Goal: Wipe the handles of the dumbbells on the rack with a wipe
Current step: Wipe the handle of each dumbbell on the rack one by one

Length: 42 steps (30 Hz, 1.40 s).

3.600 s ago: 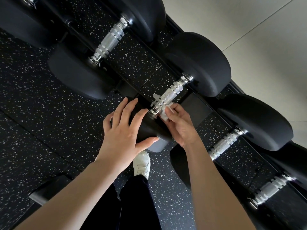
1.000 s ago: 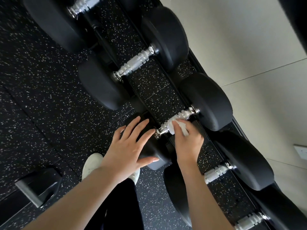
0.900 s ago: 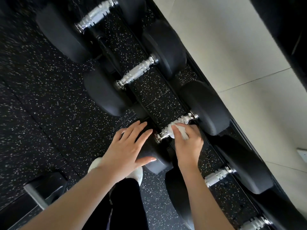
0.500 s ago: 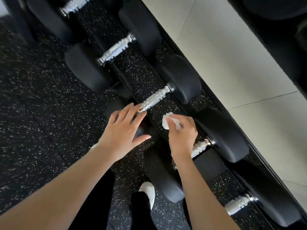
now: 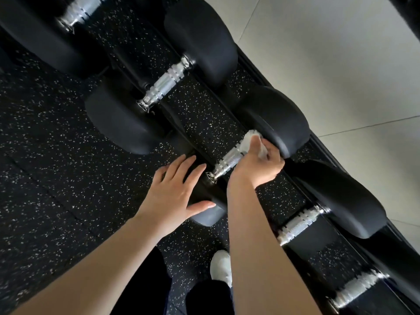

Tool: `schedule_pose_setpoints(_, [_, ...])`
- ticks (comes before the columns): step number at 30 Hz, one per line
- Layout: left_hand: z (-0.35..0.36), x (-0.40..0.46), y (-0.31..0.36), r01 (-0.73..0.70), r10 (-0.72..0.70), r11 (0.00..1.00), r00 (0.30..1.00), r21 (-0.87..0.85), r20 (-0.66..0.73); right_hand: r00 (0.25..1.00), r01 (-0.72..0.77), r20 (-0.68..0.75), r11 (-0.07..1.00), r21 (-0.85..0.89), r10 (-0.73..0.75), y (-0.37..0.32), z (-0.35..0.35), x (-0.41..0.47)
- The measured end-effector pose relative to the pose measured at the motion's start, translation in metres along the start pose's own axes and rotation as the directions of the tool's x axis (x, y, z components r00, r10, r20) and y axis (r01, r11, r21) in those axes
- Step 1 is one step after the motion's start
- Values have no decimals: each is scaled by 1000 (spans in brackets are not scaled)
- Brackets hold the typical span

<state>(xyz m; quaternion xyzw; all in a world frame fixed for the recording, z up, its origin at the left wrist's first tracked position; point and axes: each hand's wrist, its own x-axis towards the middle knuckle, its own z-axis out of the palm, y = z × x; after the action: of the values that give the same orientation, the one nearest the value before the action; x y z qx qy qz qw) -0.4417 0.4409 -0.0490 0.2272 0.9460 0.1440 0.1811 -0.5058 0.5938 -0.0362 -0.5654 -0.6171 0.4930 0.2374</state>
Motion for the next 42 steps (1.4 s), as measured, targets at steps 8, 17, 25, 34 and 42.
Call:
schedule_pose_setpoints(8, [2,2,-3,-18,18,999,1000,-47,5,981,116,171,984,-134,-92,7,-7,4])
schedule_pose_setpoints(17, [5,1,0,-5,1,997,998,-76,-59,787,423,583,865,-271,-203,38,-36,-5])
schedule_pose_setpoints(25, [6,1,2,6,-16,995,995,-103,-95,715,438,679,863,-250,-166,51,-48,-17])
schedule_pose_setpoints(34, [8,0,2,2,-15,992,995,-125,-101,715,436,695,825,-360,-74,59,-74,0])
schedule_pose_setpoints(42, [10,0,3,9,-23,991,994,-136,-104,763,279,645,886,-372,31,58,-75,-11])
